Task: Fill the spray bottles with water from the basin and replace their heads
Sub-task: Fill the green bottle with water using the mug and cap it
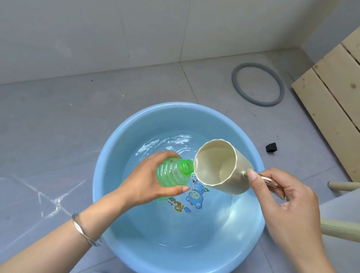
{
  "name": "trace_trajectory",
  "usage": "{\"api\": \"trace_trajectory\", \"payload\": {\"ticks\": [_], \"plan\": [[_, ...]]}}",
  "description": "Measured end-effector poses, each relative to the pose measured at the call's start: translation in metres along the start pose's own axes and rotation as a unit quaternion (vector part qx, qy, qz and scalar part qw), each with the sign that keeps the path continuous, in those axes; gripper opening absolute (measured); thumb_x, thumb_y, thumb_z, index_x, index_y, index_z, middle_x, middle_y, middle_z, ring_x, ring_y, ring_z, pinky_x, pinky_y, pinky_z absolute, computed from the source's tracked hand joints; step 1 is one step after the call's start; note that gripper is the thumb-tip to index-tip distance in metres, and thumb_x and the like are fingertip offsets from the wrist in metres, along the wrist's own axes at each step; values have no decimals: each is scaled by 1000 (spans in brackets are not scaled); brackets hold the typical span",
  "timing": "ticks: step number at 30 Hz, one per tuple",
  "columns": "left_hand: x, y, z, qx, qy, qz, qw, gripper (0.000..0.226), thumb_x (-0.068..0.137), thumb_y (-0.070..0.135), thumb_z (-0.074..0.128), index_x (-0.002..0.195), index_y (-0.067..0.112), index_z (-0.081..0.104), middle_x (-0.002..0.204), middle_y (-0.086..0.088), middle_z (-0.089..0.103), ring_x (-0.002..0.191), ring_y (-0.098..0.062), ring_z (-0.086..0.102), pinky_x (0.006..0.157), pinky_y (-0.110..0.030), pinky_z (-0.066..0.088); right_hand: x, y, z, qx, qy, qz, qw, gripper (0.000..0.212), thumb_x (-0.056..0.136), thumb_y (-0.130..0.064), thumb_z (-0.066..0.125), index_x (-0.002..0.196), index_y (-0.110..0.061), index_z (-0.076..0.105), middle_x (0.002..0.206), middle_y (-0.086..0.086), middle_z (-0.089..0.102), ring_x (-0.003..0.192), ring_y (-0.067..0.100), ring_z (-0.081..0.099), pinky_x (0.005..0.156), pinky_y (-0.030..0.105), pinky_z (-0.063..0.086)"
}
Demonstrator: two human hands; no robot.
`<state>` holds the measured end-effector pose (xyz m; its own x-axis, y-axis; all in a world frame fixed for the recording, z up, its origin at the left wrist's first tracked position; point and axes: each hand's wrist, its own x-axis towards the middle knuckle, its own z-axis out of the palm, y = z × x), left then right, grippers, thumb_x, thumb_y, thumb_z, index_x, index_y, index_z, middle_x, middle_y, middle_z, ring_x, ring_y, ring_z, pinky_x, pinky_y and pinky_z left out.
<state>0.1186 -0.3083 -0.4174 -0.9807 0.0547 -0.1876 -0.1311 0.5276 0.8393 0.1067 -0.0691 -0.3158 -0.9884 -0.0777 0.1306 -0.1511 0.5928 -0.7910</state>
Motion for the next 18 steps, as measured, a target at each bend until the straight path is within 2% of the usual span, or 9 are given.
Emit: {"api": "trace_trajectory", "payload": {"ticks": [4, 9, 12, 18], "plan": [[0, -2, 0, 1, 4, -3, 1000, 71, 53, 72, 73, 114, 43, 52, 114, 24, 57, 112, 3, 51, 97, -21, 41, 0, -3, 1, -23, 2, -13, 1000, 28, 82, -32, 60, 60, -15, 56, 66, 3, 55, 66, 13, 54, 55, 8, 35], [0, -5, 0, -10, -2, -12, 1000, 77, 50, 63, 84, 116, 41, 51, 117, 25, 56, 114, 4, 50, 98, -21, 40, 0, -8, 2, -50, 8, -33, 998, 31, 83, -41, 57, 60, -19, 55, 72, 0, 56, 68, 7, 51, 50, 8, 33], [0, -5, 1, -13, -1, -11, 1000, 79, 49, 61, 86, 117, 41, 51, 117, 25, 56, 114, 4, 50, 97, -20, 40, 0, -10, 3, -60, 13, -45, 997, 28, 83, -36, 60, 60, -20, 55, 75, -3, 56, 68, 3, 50, 47, 7, 31], [0, -6, 2, -16, 9, -10, 1000, 77, 48, 64, 79, 116, 36, 55, 113, 22, 58, 108, 4, 53, 94, -16, 41, 2, -13, 4, -87, 15, -77, 993, 28, 84, -31, 60, 60, -17, 52, 74, -7, 51, 65, -1, 45, 56, 6, 30]]}}
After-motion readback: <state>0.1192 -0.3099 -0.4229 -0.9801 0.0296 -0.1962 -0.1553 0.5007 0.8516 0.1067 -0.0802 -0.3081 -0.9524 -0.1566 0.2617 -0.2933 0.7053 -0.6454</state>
